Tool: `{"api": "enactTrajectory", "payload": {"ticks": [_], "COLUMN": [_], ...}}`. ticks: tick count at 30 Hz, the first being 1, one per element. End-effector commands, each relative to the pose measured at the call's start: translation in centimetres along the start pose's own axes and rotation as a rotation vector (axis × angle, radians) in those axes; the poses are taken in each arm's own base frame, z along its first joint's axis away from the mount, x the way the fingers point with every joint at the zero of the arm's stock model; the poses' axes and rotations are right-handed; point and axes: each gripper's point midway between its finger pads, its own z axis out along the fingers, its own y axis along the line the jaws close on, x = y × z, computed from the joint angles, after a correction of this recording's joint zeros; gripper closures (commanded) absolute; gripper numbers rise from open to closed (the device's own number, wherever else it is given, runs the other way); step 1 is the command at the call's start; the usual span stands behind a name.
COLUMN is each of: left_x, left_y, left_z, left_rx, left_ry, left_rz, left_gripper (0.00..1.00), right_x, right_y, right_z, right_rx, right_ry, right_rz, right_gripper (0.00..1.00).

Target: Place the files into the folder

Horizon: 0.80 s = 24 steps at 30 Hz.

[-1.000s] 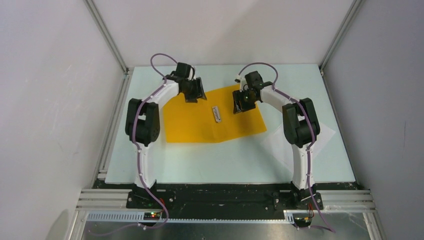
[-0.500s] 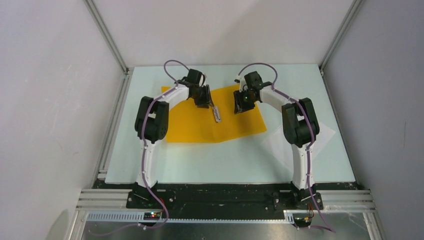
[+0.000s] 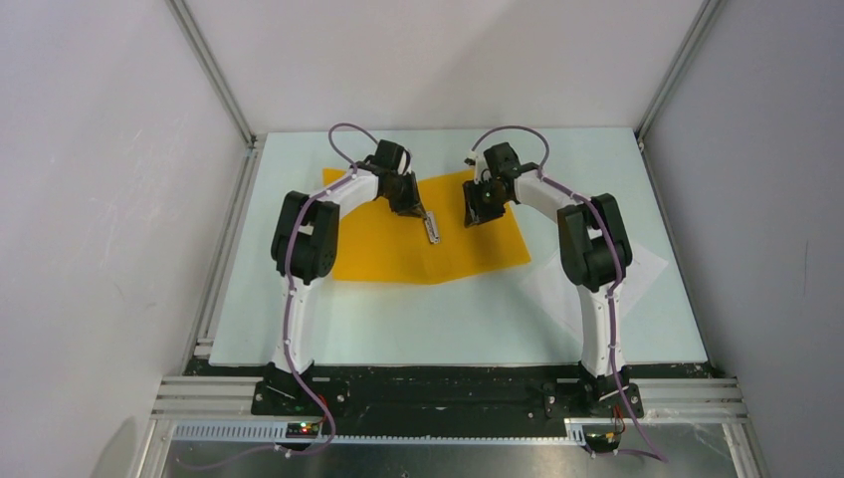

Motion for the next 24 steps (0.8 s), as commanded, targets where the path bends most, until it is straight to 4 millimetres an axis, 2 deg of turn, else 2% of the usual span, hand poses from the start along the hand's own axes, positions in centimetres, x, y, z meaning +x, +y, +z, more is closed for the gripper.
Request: {"api": "enactTrajectory", "payload": {"ticks": [1,4,7,9,13,16,17,18,19,20,24], "left_x": [-1.2,-1.1,-0.7,-0.4,-0.4,-0.3,-0.3,-0.2,-0.2,-0.2,0.3], "left_y": [-0.3,0.1,0.6,0.7,0.4,0.4,0.4,0.4,0.3,0.4,0.2], "left_z": [0.2,0.3,0.3,0.4,0.6,0.8,0.9,0.9,0.9,0.9,1.3], "left_rx": [-0.009,-0.034,-0.057,-0.068,-0.066,-0.064,-0.064,-0.066,-0.066,-0.067,-0.058], "left_ry": [-0.040,-0.045,-0.046,-0.043,-0.044,-0.040,-0.039,-0.038,-0.038,-0.037,-0.018], "left_rz": [-0.004,-0.014,-0.025,-0.029,-0.067,-0.098,-0.115,-0.124,-0.143,-0.155,-0.229], "left_gripper": [0.78,0.81,0.87,0.91,0.94,0.99,0.99,1.00,1.00,1.00,1.00], "right_x": [-1.6,-1.9,-3.1,-4.2,-5.7,-4.8,-4.3,-3.8,-3.4,-2.9,-1.6], "right_y": [0.7,0.9,1.8,3.0,6.6,10.0,11.1,11.4,11.9,11.8,11.8], "right_z": [-0.1,-0.2,-1.2,-2.1,-3.6,-3.7,-3.5,-3.4,-3.2,-3.1,-2.5], "right_rx": [-0.009,-0.011,-0.020,-0.033,-0.061,-0.086,-0.091,-0.089,-0.092,-0.073,-0.023], "right_ry": [-0.036,-0.042,-0.075,-0.101,-0.139,-0.129,-0.122,-0.117,-0.111,-0.111,-0.106], "right_rz": [-0.013,-0.013,-0.021,-0.040,-0.099,-0.209,-0.245,-0.274,-0.290,-0.290,-0.326], "right_gripper": [0.56,0.57,0.59,0.59,0.67,0.71,0.76,0.81,0.93,0.99,1.00]}}
